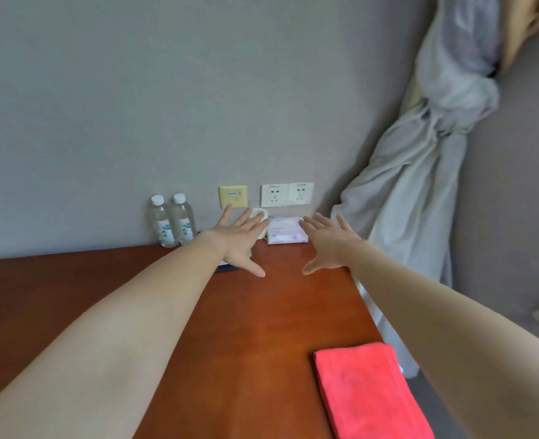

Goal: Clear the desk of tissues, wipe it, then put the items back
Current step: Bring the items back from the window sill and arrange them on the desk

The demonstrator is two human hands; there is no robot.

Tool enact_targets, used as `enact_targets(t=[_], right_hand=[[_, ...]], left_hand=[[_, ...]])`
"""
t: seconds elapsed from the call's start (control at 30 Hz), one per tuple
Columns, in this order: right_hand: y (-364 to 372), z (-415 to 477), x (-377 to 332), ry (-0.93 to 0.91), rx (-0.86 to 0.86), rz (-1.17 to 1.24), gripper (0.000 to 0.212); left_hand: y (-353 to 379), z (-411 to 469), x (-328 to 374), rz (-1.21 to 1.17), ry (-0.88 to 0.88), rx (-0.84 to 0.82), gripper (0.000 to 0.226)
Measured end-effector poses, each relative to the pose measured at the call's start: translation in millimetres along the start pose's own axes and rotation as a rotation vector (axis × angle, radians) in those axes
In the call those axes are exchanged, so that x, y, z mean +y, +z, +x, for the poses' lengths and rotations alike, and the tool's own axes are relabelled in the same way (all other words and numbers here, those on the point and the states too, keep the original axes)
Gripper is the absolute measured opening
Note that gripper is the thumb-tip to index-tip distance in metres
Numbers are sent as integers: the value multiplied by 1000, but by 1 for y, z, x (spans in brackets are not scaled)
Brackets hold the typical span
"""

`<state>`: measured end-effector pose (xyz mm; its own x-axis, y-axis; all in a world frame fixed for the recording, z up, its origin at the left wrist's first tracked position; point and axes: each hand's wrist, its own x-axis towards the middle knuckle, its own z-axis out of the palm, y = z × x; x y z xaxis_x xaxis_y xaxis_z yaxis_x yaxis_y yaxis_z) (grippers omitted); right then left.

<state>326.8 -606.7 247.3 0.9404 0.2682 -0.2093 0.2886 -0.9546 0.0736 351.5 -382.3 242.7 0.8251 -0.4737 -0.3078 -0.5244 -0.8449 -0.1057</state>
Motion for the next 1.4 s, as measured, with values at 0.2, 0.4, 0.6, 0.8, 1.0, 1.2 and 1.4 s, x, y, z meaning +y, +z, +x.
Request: enact_targets(t=[0.2,0.4,0.6,0.8,1.0,1.2,1.4], right_hand=[[21,-109,53,120,5,36,114],[41,-211,108,271,2,101,113],[48,-299,145,466,55,107,112],[61,-389,162,714,74,145,108],[76,-474,149,957,46,161,106],[87,-544,124,1162,53,193,102],[95,-606,93,1355,29,240,99]], left_hand=[[-17,-9,108,-24,137,53,122],[-36,-17,208,-23,298,58,121],[-64,-8,293,70,485,94,118],[-84,-9,380,143,709,135,117],[-90,-31,457,205,928,130,116],[-90,-66,517,247,1095,136,112],[-83,-103,571,271,1269,162,111]])
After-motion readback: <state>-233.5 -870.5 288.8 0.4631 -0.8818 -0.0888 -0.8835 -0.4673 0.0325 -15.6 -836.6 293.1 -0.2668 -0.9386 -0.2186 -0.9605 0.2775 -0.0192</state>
